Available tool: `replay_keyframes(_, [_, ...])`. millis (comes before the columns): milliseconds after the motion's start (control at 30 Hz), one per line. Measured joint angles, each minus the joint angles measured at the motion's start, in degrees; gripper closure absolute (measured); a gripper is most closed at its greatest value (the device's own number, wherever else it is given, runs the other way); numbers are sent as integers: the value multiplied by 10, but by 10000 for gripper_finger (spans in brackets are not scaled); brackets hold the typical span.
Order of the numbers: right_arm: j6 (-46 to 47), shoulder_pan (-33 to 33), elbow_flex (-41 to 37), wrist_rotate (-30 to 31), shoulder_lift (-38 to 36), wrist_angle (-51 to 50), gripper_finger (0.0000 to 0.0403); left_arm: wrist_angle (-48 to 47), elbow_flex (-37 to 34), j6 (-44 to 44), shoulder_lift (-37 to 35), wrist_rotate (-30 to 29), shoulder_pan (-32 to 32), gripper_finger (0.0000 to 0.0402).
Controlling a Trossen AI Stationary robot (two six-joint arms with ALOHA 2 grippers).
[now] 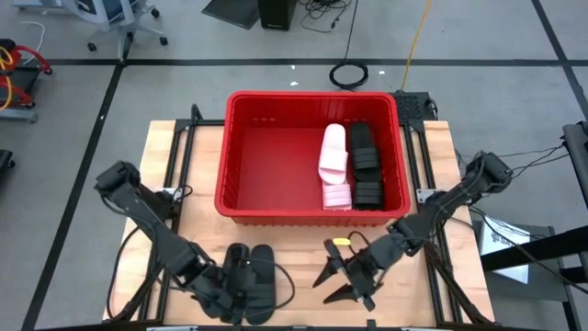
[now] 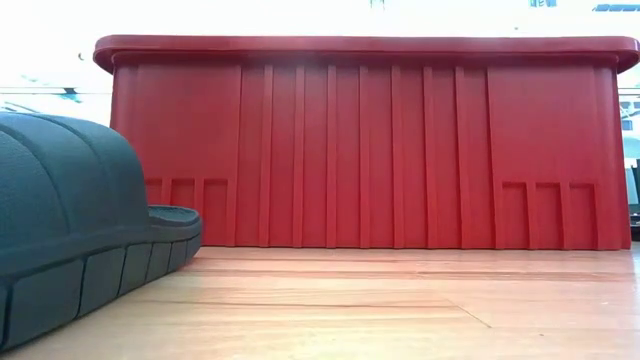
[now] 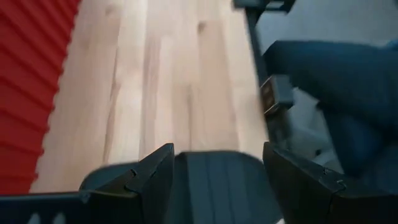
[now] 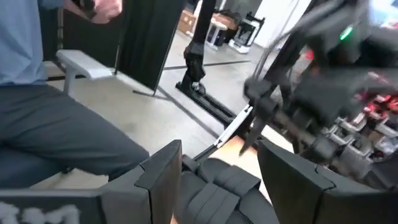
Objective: Pick and place slides into bin
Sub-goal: Put the black slide into the red bin
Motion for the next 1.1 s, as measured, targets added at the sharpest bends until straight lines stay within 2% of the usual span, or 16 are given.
replay_keyframes(267, [0, 50, 0, 69, -14, 4, 202, -55, 0, -44, 38, -8, 5, 160])
replay_keyframes(367, [-1, 60, 0, 96, -14, 3, 202, -66, 0, -56, 38, -29, 6, 160])
replay_keyframes(467, [-1, 62, 0, 98, -14, 3, 202, -66, 0, -57, 38, -33, 12, 160])
replay_keyframes(700, [12, 63, 0, 98, -14, 3, 202, -54, -14, -54, 37, 1, 31, 160])
replay_keyframes(933, [49, 64, 0, 98, -14, 3, 202, -1, -86, -70, 37, 81, 46, 160])
replay_keyframes(1100, [49, 64, 0, 98, -14, 3, 202, 136, -150, -65, 37, 175, 55, 160])
